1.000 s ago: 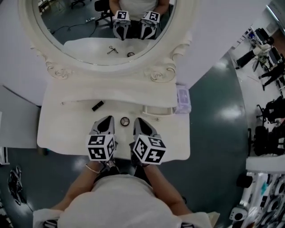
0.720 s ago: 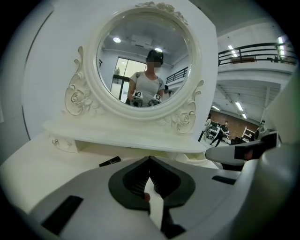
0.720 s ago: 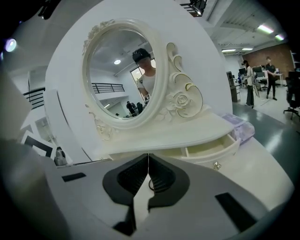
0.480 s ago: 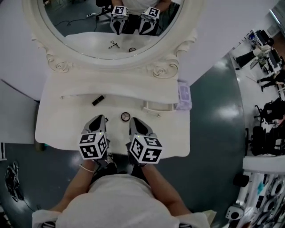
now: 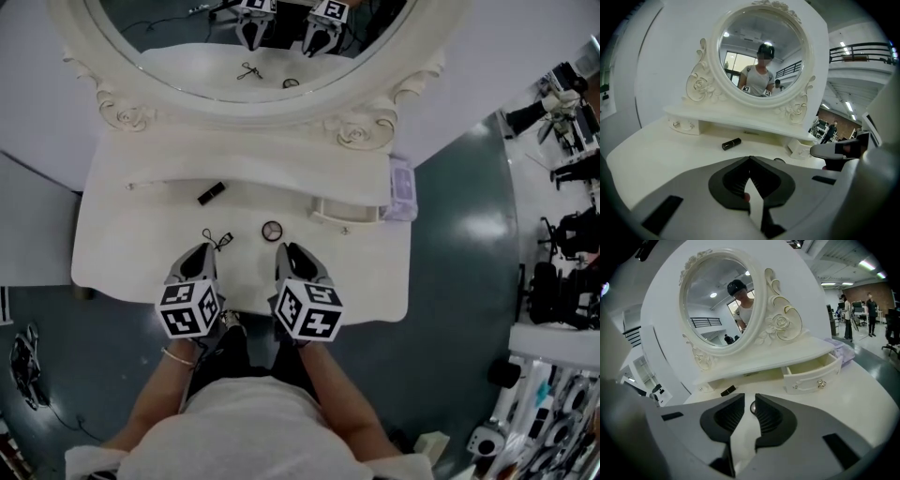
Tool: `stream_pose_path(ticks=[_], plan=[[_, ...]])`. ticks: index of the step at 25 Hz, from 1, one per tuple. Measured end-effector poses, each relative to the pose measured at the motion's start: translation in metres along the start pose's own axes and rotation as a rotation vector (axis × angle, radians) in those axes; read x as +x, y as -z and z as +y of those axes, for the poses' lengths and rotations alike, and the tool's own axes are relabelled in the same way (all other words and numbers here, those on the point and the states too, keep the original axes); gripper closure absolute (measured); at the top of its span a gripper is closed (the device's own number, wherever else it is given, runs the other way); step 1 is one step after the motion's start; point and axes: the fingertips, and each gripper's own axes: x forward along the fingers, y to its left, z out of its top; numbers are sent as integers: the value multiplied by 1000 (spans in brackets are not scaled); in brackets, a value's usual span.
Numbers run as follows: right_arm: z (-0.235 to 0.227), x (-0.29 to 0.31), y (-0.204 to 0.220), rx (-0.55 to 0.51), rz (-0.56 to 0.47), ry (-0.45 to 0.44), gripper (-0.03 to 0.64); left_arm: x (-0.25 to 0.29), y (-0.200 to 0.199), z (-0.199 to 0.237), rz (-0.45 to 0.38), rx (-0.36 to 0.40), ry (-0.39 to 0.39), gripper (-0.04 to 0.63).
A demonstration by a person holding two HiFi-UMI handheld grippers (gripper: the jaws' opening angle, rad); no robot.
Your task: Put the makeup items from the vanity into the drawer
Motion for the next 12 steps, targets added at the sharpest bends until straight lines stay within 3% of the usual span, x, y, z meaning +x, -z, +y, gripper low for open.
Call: stream_pose_path(ticks=[2,12], plan=[[-2,6,4,-4,17,-3,520,5,8,0,17,-4,3,592],[-16,49,26,-159,95,32,457,21,47,-9,96,-18,28,592]])
